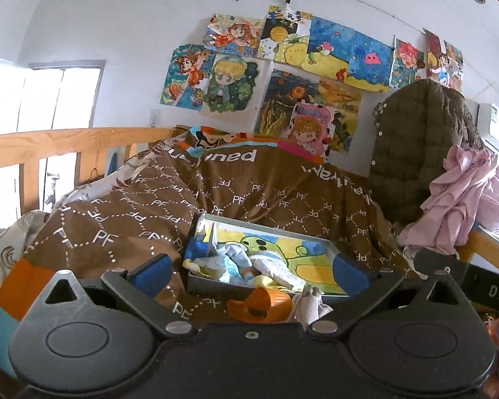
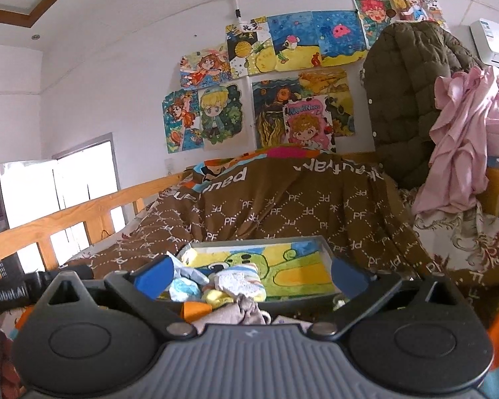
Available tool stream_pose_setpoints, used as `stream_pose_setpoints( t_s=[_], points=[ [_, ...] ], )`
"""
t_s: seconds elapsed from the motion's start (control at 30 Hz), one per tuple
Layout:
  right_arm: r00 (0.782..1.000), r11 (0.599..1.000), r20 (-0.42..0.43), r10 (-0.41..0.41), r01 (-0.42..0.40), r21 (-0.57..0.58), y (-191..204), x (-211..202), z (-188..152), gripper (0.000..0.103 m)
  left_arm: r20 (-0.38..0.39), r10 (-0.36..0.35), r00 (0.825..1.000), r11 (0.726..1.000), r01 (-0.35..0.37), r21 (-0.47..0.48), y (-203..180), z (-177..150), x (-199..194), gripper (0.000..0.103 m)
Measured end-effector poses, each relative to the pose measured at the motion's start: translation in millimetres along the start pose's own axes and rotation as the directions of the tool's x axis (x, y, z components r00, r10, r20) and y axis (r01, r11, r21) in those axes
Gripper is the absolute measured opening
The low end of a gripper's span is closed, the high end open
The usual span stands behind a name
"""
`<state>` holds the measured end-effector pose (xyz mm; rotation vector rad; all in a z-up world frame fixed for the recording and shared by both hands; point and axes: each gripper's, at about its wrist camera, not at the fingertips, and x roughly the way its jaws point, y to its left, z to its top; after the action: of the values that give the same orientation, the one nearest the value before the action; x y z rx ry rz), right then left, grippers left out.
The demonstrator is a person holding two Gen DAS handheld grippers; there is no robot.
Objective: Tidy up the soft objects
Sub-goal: 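Open the left tool to drop the grey masks, then lift both tools away, then move both open tools down over the white cloths in the pile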
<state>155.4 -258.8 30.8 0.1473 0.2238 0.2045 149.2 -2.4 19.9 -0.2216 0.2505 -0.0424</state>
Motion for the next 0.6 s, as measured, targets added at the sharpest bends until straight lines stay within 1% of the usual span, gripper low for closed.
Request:
stream_pose_setpoints(
  t_s=[0.13, 0.2, 0.4, 0.53, 0.6],
  points=[
    [1.000, 1.000, -0.024, -0.006, 0.006, 0.009, -1, -15, -8, 0.103, 0.011, -0.006, 1.000, 1.000, 0.006, -0.013, 1, -2, -16, 0.102],
    [0.999, 1.000, -0.037, -0.006, 0.006, 0.017, -1, -21, -11, 0.103, 0.005, -0.008, 1.000, 1.000, 0.008, -0.018, 3, -4, -23, 0.102],
    [0.999, 0.999, -0.047, -0.026, 0.028, 0.033, 2, -42, -19, 0.103, -0.051, -0.013, 0.999, 0.999, 0.011, -0.041, 10, -18, -42, 0.102],
    [0.995, 0.997, -0.094, -0.027, 0.034, 0.072, 0, -49, -24, 0.103, -0.092, 0.001, 0.996, 0.999, -0.004, -0.032, 12, -27, -52, 0.102],
    [0.992, 0.997, -0.120, -0.029, 0.037, 0.072, 0, -51, -26, 0.103, -0.110, 0.003, 0.994, 1.000, -0.006, -0.030, 13, -31, -56, 0.102]
  ],
)
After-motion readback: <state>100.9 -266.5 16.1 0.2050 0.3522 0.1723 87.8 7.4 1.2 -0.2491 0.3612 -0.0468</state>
